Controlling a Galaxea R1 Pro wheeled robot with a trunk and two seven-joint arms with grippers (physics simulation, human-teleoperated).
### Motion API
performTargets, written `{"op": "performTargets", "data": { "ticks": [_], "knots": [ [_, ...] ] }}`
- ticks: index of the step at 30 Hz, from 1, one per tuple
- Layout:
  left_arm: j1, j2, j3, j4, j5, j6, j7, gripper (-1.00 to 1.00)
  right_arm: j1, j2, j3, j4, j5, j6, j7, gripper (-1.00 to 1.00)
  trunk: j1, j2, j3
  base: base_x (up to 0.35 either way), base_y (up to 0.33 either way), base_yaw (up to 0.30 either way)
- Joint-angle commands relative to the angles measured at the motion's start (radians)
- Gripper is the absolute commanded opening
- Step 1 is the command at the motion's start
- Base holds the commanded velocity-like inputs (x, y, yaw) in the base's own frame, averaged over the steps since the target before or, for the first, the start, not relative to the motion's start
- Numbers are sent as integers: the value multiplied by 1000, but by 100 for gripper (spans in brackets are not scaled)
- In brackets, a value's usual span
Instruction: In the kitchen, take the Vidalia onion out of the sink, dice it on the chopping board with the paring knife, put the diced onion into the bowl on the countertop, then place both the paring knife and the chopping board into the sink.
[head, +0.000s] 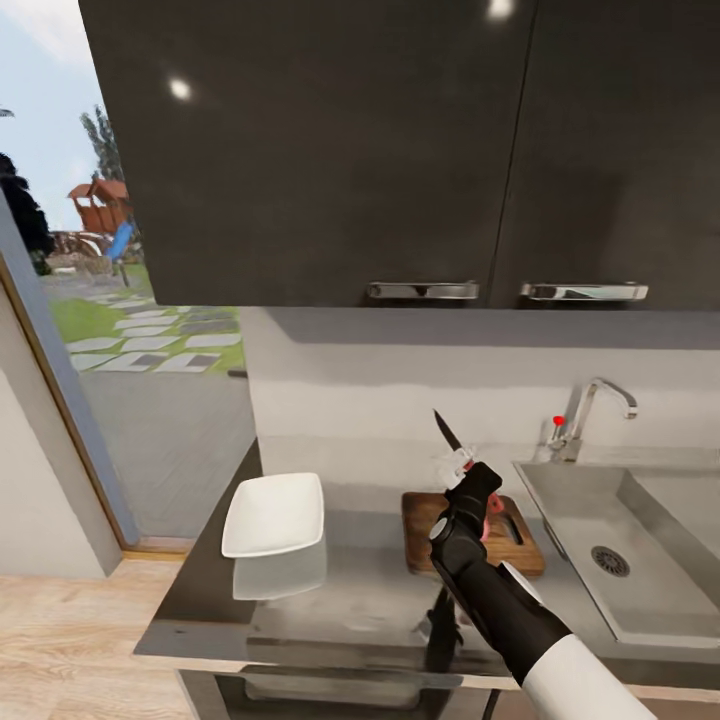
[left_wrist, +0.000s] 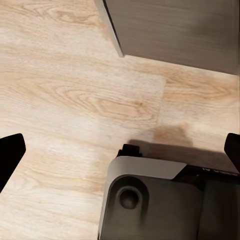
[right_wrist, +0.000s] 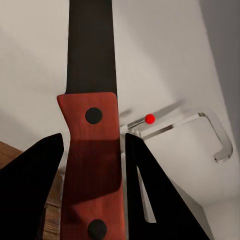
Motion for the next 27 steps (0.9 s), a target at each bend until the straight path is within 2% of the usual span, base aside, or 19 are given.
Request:
{"op": "performTargets", "data": {
  "ticks": [1, 5, 9, 14, 16, 19, 27],
  "knots": [
    [-1, -4, -8, 4, 8, -6, 0, 100, -1, 0, 3, 1, 1, 5, -3, -100, 0, -1, 0, -22, -179, 0],
    [-1, -14, -8, 4, 8, -6, 0, 100, 0, 0, 9, 5, 1, 5, -3, -100, 0, -1, 0, -116, -259, 0],
    [-1, -16, -8, 4, 8, -6, 0, 100, 0, 1, 55, 9, 1, 8, -4, -100, 0, -1, 0, -175, -291, 0],
    [-1, -16, -8, 4, 8, -6, 0, 100, -1, 6, 69, 18, 1, 8, -5, -100, 0, -1, 0, -101, -314, 0],
    [-1, -16, -8, 4, 8, -6, 0, 100, -1, 9, 92, 37, 1, 8, -4, -100, 0, -1, 0, -60, -229, 0],
    [-1, -16, -8, 4, 8, -7, 0, 100, -1, 10, 139, 67, 0, 6, -4, -100, 0, -1, 0, -20, -77, 0],
    [-1, -16, -8, 3, 8, -7, 0, 100, -1, 11, 160, 98, 0, 2, -3, -100, 0, -1, 0, -3, -10, 0]
  ]
}}
